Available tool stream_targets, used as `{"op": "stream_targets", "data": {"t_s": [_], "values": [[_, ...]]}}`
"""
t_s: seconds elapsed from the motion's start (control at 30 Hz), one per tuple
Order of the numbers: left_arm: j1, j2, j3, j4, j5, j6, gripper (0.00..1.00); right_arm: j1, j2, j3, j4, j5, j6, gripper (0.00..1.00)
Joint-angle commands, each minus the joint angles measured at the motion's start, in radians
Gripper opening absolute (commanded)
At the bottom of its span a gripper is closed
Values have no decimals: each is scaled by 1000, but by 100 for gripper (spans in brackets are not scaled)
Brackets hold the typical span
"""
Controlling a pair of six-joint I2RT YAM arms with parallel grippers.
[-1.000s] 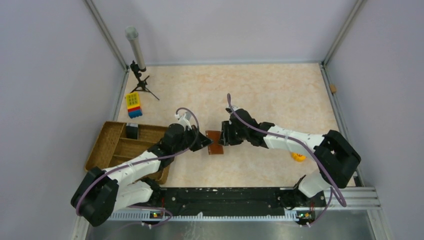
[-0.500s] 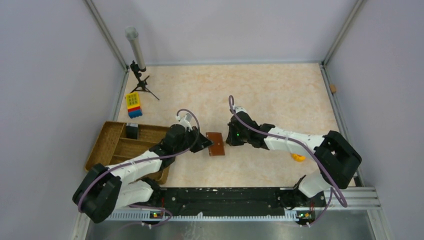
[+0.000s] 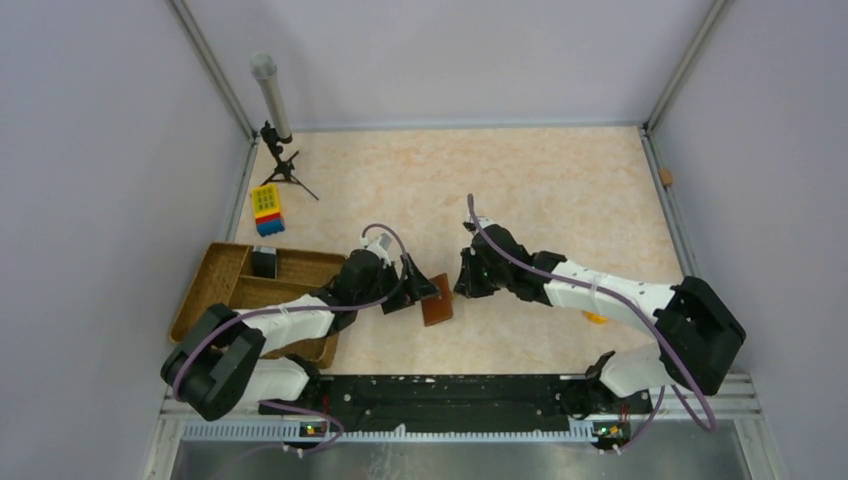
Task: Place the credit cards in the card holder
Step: Open the card holder at the center of the board.
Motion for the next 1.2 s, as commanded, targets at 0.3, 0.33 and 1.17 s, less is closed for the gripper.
{"op": "stream_targets", "data": {"t_s": [0.3,0.33,1.17], "values": [[-15,-8,58,48,52,45,97,7,-126,-23,83,-113,2,0],[-22,-5,67,31,45,55,97,7,-126,-25,86,-116,4,0],[-51,-71,40,-89,-57,59,54,7,-74,-16,-29,15,32,0]]}}
